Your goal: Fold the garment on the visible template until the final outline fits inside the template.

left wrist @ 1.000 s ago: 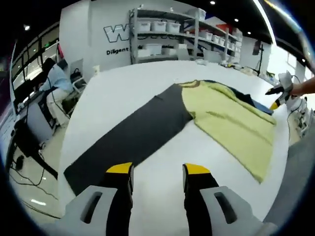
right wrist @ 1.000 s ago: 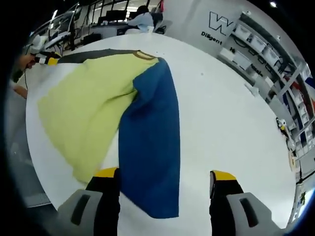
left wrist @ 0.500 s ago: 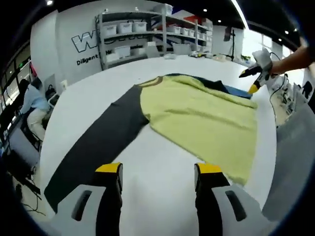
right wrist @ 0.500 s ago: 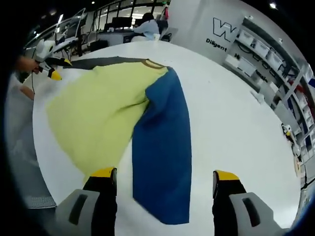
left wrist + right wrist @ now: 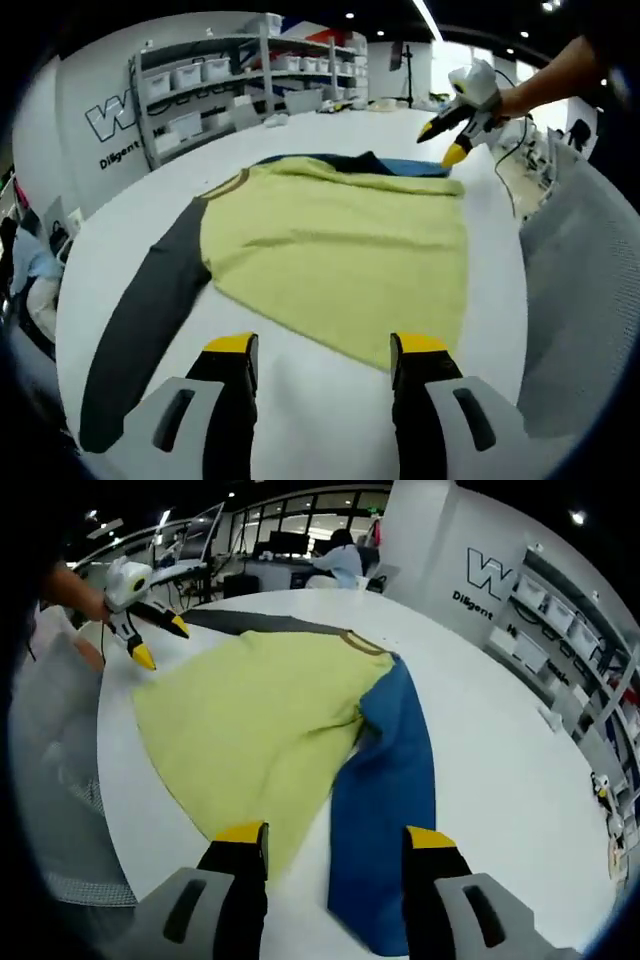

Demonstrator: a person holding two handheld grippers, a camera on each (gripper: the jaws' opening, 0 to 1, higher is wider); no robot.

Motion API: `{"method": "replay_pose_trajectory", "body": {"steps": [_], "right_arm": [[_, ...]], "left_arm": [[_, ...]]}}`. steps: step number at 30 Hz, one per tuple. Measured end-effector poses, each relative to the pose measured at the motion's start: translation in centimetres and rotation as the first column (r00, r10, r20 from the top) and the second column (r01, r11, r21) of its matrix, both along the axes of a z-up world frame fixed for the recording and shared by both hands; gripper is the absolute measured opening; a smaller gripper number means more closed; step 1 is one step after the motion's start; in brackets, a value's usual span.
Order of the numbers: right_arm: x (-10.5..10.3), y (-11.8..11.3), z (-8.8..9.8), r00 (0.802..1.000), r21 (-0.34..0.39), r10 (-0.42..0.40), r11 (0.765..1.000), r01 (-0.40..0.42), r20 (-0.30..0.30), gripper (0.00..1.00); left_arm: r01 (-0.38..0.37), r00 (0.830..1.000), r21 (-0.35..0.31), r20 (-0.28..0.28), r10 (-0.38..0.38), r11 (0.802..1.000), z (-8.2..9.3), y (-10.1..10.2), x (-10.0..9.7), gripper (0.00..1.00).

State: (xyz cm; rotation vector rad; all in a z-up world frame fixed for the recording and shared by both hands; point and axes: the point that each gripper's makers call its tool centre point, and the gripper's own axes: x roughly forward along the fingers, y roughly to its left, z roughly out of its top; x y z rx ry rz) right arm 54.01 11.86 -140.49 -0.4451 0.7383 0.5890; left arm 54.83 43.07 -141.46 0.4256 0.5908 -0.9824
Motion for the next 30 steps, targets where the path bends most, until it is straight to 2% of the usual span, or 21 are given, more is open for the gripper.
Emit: {"method": "replay_pose_trajectory", "body": {"steps": [4,6,8,14,15,16,19,21,24,25,28,30], "right_arm": [[-1.1,1.5,-0.4,0.999,0.026,0.044,0.999,-0.043,-0.018,0.41],[-1.7,2.5,-0.6,0.997,0.053,0.065,0.997,-0.063,-0.041,0.36],[-2.3,3.0,-1.2,0.995,0.048,0.085,0.995,-0.082,-0.061,0.34],[-3.2,4.0,-2.5,0.989,0.034,0.107,0.994,-0.104,-0.1,0.32],[-3.3,4.1,-2.8,0.988,0.037,0.106,0.994,-0.103,-0.109,0.31],[-3.3,4.1,-2.9,0.988,0.035,0.103,0.994,-0.099,-0.112,0.3],[-3.3,3.9,-3.2,0.989,0.042,0.073,0.997,-0.068,-0.129,0.26],[-3.4,3.6,-3.6,0.988,0.019,0.064,0.998,-0.062,-0.139,0.22],[-3.4,3.2,-3.9,0.987,0.008,0.036,0.999,-0.035,-0.154,0.06],[-3.5,3.0,-3.9,0.987,-0.003,0.031,1.0,-0.032,-0.16,0.01],[-3.7,3.0,-4.0,0.984,0.022,0.009,1.0,-0.005,-0.176,0.0],[-3.7,2.8,-4.1,0.984,0.014,0.006,1.0,-0.003,-0.177,0.0]], "left_arm": [[0.069,0.998,-0.017,-0.013,-0.069,0.998,-0.1,-1.6,-1.4,0.43],[0.096,0.995,0.0,-0.008,-0.096,0.995,-0.4,-2.0,-2.0,0.4],[0.129,0.992,0.013,0.001,-0.129,0.992,-0.8,-2.6,-2.6,0.38],[0.195,0.979,0.061,-0.075,-0.19,0.979,-2.7,-3.1,-5.0,0.29],[0.201,0.978,0.075,-0.066,-0.196,0.977,-2.9,-3.0,-5.1,0.27],[0.226,0.974,0.048,-0.037,-0.224,0.973,-2.5,-3.5,-5.2,0.26],[0.197,0.978,0.048,-0.085,-0.193,0.979,-2.7,-3.2,-5.5,0.21],[0.2,0.977,0.055,-0.079,-0.196,0.978,-2.7,-3.1,-5.5,0.16],[0.218,0.972,0.058,-0.101,-0.211,0.974,-2.8,-3.0,-6.0,0.04],[0.215,0.973,0.061,-0.098,-0.208,0.975,-2.8,-2.8,-6.0,0.04],[0.189,0.975,0.049,-0.129,-0.181,0.981,-2.8,-2.3,-5.9,0.03],[0.181,0.975,0.044,-0.137,-0.173,0.983,-2.8,-2.1,-5.9,0.03]]}}
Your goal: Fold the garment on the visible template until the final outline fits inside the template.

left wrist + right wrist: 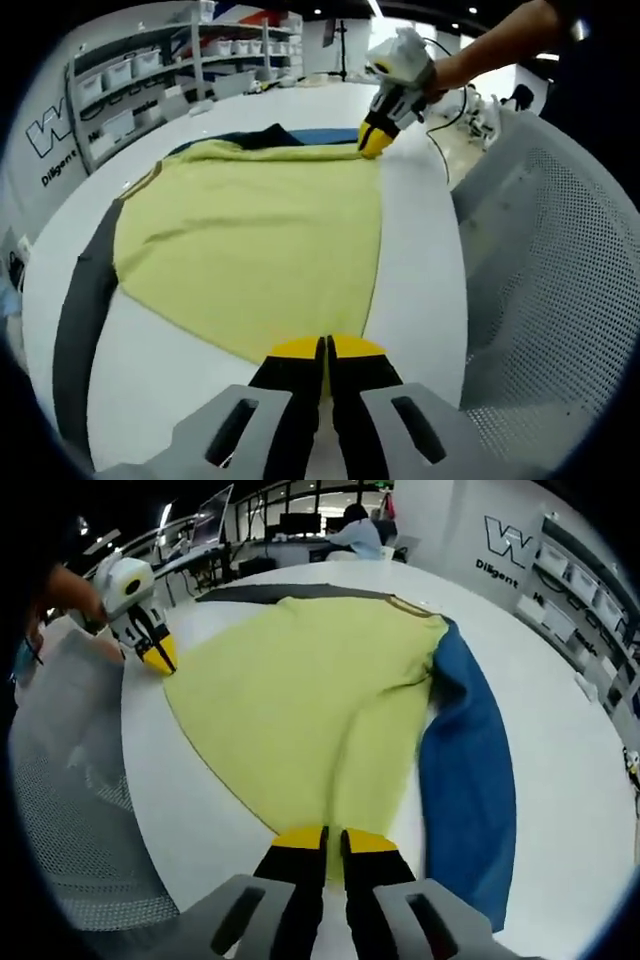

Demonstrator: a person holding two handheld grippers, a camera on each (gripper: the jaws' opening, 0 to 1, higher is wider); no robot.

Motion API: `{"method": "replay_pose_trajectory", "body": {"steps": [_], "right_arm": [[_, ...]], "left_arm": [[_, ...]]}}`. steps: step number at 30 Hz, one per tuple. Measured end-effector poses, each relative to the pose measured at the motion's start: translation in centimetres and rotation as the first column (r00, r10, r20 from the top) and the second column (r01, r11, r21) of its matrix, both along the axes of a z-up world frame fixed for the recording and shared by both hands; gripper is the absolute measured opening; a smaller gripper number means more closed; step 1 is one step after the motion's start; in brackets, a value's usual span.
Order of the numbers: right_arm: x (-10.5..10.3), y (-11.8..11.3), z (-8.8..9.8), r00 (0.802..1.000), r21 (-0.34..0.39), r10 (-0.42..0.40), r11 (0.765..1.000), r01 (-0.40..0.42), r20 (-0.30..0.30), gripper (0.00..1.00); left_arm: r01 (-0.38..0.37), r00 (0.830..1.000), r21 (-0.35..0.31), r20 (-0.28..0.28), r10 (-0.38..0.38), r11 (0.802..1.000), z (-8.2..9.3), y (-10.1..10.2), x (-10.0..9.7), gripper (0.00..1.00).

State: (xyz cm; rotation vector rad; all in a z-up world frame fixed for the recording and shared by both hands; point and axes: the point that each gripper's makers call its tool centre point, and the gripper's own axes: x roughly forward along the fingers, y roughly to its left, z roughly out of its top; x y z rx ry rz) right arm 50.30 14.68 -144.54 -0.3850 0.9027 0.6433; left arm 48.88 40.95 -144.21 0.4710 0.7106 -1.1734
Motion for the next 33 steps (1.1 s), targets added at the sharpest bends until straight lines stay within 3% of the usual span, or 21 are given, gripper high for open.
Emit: {"method": "replay_pose_trajectory", "body": {"steps": [11,18,21,26,28,31,33], "right_arm": [[-0.4,-2.1,0.8,0.992,0.028,-0.122,0.992,0.123,-0.038,0.0],[-1.3,-3.9,-0.1,0.974,0.017,-0.204,0.978,0.207,-0.095,0.0],[-1.7,-5.1,-0.5,0.97,-0.024,-0.22,0.976,0.218,-0.105,0.0],[-2.7,-5.7,-0.6,0.96,-0.003,-0.241,0.97,0.243,-0.146,0.0],[-2.6,-6.0,-0.5,0.963,-0.012,-0.237,0.971,0.237,-0.129,0.0],[-1.4,-7.3,0.0,0.974,-0.04,-0.223,0.974,0.221,-0.036,0.0],[-1.2,-7.7,0.2,0.972,-0.037,-0.235,0.972,0.233,-0.029,0.0]], "left_arm": [[0.017,1.0,0.05,-0.025,-0.016,0.999,-0.1,2.4,0.0,0.03],[0.014,0.997,0.077,-0.074,-0.008,0.997,-0.2,3.3,0.1,0.03],[0.011,0.996,0.089,-0.092,-0.003,0.996,-0.2,3.5,0.2,0.03],[0.008,0.993,0.098,-0.114,0.003,0.995,-0.3,3.7,0.1,0.03],[0.007,0.993,0.099,-0.12,0.005,0.995,-0.3,3.7,0.1,0.03],[0.036,0.997,0.104,-0.077,-0.028,0.994,-0.2,3.5,0.1,0.05],[0.041,0.998,0.107,-0.054,-0.035,0.993,-0.2,3.4,0.1,0.07]]}}
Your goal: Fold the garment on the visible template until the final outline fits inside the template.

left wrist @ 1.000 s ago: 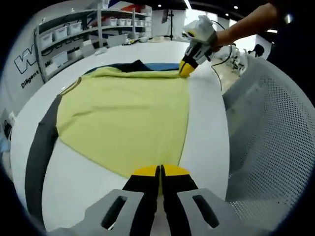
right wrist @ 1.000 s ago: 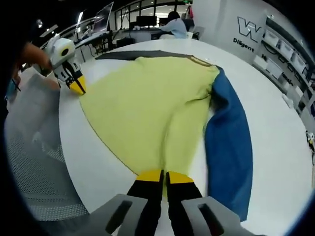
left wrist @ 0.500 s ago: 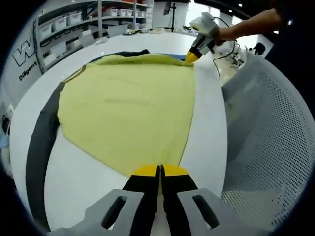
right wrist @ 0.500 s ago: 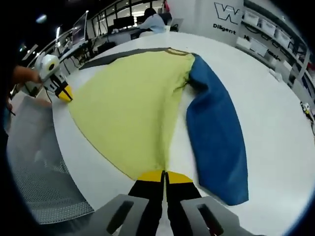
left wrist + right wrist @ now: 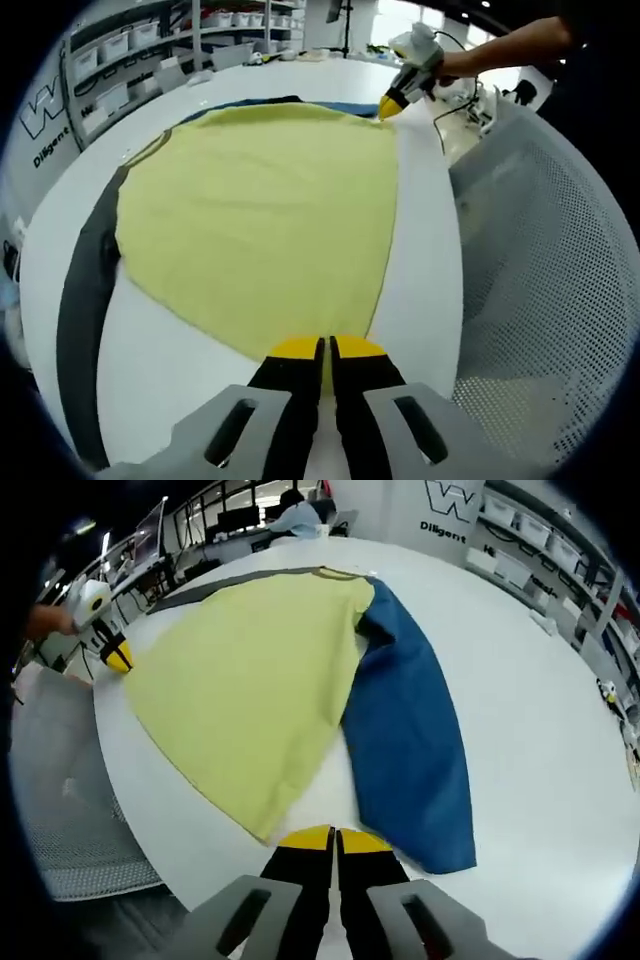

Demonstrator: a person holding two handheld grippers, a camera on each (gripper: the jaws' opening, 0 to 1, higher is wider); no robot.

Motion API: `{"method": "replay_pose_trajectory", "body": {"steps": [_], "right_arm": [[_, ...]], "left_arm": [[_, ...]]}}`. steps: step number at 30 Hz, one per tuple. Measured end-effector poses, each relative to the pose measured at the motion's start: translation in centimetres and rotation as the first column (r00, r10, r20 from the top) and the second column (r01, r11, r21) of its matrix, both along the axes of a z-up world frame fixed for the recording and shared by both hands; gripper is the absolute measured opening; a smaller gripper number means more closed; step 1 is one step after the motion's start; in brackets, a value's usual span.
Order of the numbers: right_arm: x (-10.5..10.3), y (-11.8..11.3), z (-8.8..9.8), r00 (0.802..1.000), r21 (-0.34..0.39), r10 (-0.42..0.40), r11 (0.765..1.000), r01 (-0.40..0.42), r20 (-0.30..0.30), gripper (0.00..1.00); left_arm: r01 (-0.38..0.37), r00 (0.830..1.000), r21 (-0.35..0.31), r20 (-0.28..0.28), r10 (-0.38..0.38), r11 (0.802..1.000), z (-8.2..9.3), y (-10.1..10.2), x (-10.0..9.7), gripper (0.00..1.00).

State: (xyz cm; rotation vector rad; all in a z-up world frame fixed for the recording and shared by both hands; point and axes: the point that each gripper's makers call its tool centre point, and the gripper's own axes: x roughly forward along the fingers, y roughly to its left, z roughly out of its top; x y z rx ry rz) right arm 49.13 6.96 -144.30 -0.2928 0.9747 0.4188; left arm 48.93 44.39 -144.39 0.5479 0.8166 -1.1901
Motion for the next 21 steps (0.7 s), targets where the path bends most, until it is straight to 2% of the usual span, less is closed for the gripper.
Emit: {"method": "replay_pose_trajectory", "body": {"steps": [3,5,8,10,12,13,17,21], "right_arm": [[0.6,-0.5,0.3,1.0,-0.017,0.001,1.0,-0.001,0.026,0.0],[0.8,-0.8,0.4,0.999,-0.023,-0.001,1.0,0.002,0.038,0.04],[1.7,-1.9,0.7,0.996,-0.041,-0.039,0.998,0.042,0.078,0.11],[1.7,-2.1,0.6,0.993,-0.01,-0.099,0.995,0.1,0.06,0.1],[2.0,-2.6,0.4,0.991,-0.003,-0.117,0.993,0.118,0.058,0.11],[1.7,-2.5,0.1,0.991,0.012,-0.133,0.991,0.132,0.031,0.12],[1.6,-2.9,-0.4,0.99,0.021,-0.138,0.99,0.138,0.007,0.14],[2.1,-4.1,-0.4,0.987,0.021,-0.162,0.987,0.161,0.004,0.28]], "left_arm": [[-0.008,1.0,-0.011,0.009,0.008,1.0,0.1,-0.2,0.1,0.13],[-0.018,1.0,-0.014,0.014,0.018,1.0,0.2,-0.4,0.1,0.18],[-0.036,0.999,-0.029,0.019,0.037,0.999,0.6,-0.6,0.5,0.19],[-0.051,0.998,-0.045,0.019,0.052,0.998,1.0,-0.9,0.8,0.19],[-0.051,0.998,-0.047,0.022,0.052,0.998,1.0,-1.0,0.8,0.18],[-0.05,0.998,-0.046,0.022,0.051,0.998,1.0,-1.0,0.8,0.18],[-0.047,0.999,-0.029,0.02,0.047,0.998,0.8,-0.9,0.7,0.19],[-0.059,0.998,-0.029,0.007,0.06,0.998,0.8,-1.0,0.5,0.2]]}}
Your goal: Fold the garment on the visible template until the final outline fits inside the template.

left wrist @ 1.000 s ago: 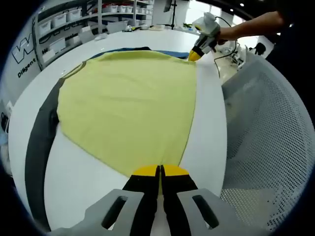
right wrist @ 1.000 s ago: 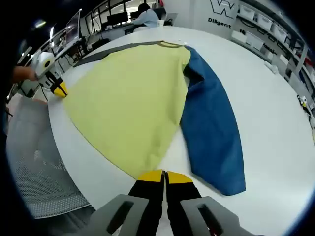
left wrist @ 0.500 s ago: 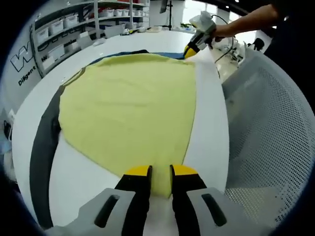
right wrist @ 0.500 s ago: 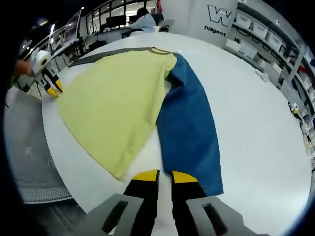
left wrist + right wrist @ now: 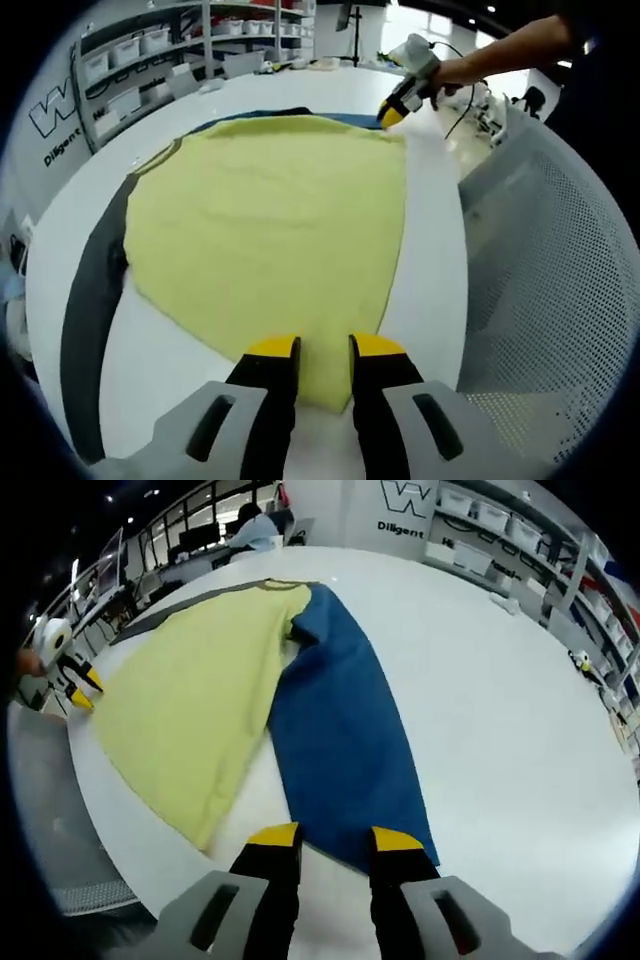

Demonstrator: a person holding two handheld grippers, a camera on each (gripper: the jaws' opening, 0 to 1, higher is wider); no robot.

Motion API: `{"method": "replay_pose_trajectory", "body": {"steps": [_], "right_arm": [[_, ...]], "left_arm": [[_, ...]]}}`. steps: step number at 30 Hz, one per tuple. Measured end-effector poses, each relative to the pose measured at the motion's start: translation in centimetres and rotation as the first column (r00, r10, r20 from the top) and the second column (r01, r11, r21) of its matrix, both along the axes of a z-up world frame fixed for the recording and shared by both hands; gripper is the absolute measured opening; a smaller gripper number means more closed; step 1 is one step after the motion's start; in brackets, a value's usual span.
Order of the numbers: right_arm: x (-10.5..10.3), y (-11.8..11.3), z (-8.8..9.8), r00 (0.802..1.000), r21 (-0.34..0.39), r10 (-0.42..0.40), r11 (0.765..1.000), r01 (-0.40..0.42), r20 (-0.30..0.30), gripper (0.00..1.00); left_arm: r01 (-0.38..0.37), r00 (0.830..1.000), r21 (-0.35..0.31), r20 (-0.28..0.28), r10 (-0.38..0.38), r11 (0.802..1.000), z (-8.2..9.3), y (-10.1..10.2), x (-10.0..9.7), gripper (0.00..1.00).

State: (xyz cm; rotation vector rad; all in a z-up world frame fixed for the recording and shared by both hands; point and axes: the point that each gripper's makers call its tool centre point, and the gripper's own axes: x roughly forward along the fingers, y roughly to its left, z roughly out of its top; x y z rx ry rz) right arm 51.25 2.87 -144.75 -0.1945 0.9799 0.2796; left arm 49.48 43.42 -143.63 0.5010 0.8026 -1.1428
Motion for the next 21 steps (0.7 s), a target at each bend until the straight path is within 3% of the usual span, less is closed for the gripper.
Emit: {"method": "replay_pose_trajectory", "body": {"steps": [3,14,21], "right_arm": [[0.2,-1.4,-0.1,0.999,0.008,-0.034,0.999,0.034,-0.005,0.34],[0.8,-4.0,0.0,1.0,-0.017,-0.028,0.999,0.028,0.0,0.28],[1.9,-5.3,-0.1,1.0,-0.001,-0.03,1.0,0.03,-0.003,0.18]], "left_arm": [[0.004,1.0,0.011,-0.008,-0.004,1.0,-0.2,0.0,-0.1,0.2],[-0.014,0.999,0.032,-0.029,0.014,0.999,-0.5,-0.5,0.0,0.19],[-0.026,0.999,0.045,-0.028,0.027,0.999,-0.6,-0.5,0.3,0.19]]}}
